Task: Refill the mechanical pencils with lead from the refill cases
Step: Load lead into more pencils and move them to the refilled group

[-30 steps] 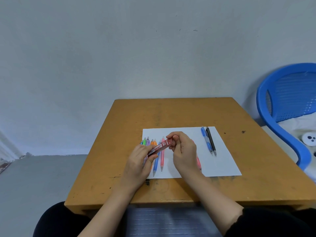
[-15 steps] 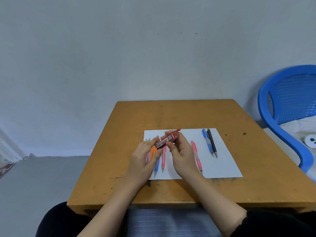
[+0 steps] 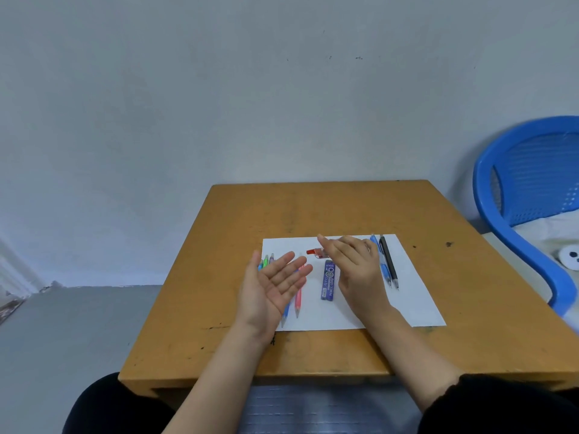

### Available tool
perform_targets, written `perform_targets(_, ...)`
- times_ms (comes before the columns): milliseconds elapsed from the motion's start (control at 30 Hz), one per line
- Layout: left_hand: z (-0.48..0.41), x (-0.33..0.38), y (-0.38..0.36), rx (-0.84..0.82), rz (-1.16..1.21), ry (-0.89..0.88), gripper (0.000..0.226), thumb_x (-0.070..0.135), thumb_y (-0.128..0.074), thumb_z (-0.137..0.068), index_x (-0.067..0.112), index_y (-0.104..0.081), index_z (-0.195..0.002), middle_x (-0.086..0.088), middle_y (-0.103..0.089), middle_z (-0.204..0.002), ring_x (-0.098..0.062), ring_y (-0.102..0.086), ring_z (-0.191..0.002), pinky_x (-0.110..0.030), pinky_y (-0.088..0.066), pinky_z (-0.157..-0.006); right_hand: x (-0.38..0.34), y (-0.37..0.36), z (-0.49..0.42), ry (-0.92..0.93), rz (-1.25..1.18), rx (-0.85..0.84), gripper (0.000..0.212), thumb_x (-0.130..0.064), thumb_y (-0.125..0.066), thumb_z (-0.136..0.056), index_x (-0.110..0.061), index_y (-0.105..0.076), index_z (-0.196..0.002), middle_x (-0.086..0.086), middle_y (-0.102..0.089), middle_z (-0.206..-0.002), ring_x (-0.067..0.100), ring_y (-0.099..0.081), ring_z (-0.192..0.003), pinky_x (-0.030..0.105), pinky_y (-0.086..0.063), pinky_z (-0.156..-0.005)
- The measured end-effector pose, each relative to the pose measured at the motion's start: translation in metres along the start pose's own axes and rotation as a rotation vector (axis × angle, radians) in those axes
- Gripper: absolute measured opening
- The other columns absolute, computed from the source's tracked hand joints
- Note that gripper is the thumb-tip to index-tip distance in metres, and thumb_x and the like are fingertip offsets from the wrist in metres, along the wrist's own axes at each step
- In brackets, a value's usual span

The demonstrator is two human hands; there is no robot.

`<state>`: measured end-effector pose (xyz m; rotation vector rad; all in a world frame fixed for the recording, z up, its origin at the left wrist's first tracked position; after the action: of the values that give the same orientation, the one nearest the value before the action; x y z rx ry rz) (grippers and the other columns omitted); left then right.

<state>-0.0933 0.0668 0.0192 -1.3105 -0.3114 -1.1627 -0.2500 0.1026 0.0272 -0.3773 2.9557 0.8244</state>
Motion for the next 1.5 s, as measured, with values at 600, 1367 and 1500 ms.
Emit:
perform_targets(600,0.004,-0.002,0.004,-0.065,0.23,0.206,0.074,0.055,-0.032,-0.097,-0.011,-0.048,-0.125,-0.034,-0.059,-0.121,-0.044,-0.06,-0.111,-0.047,-0.052,-0.091,-0.009,0.011,0.003,0.131,-0.035,0.093,0.042,-0.023,-0.036,-0.104,-0.005,-0.074,-0.099,0.011,-0.071,-0.103,0.02,-0.056,-0.105,0.038,-0.036,-0.099)
perform_targets(1367,0.007,-0.002,0.009,-0.04,0.156,0.253,0.072,0.053,-0.032,-0.097,-0.012,-0.052,-0.121,-0.033,-0.06,-0.119,-0.044,-0.059,-0.113,-0.049,-0.051,-0.093,-0.01,0.009,0.004,0.146,-0.083,0.036,0.035,-0.016,-0.033,-0.104,-0.007,-0.064,-0.118,0.01,-0.07,-0.106,0.022,-0.055,-0.108,0.045,-0.045,-0.091)
perform_targets(1500,0.009,-0.004,0.007,-0.054,0.161,0.281,0.072,0.053,-0.033,-0.097,-0.012,-0.051,-0.123,-0.033,-0.06,-0.119,-0.043,-0.06,-0.111,-0.049,-0.051,-0.087,-0.011,0.009,0.005,0.178,-0.053,0.038,0.035,-0.017,-0.033,-0.104,-0.009,-0.066,-0.116,0.009,-0.071,-0.106,0.022,-0.055,-0.108,0.042,-0.044,-0.093)
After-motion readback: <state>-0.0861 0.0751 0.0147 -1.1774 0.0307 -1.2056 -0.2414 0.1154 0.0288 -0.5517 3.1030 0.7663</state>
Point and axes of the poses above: each hand's wrist, its own z-axis away from the middle knuckle, its own y-axis out of the back of the hand, x = y × z, the point moved 5 cm from there along -z, towards the middle knuckle
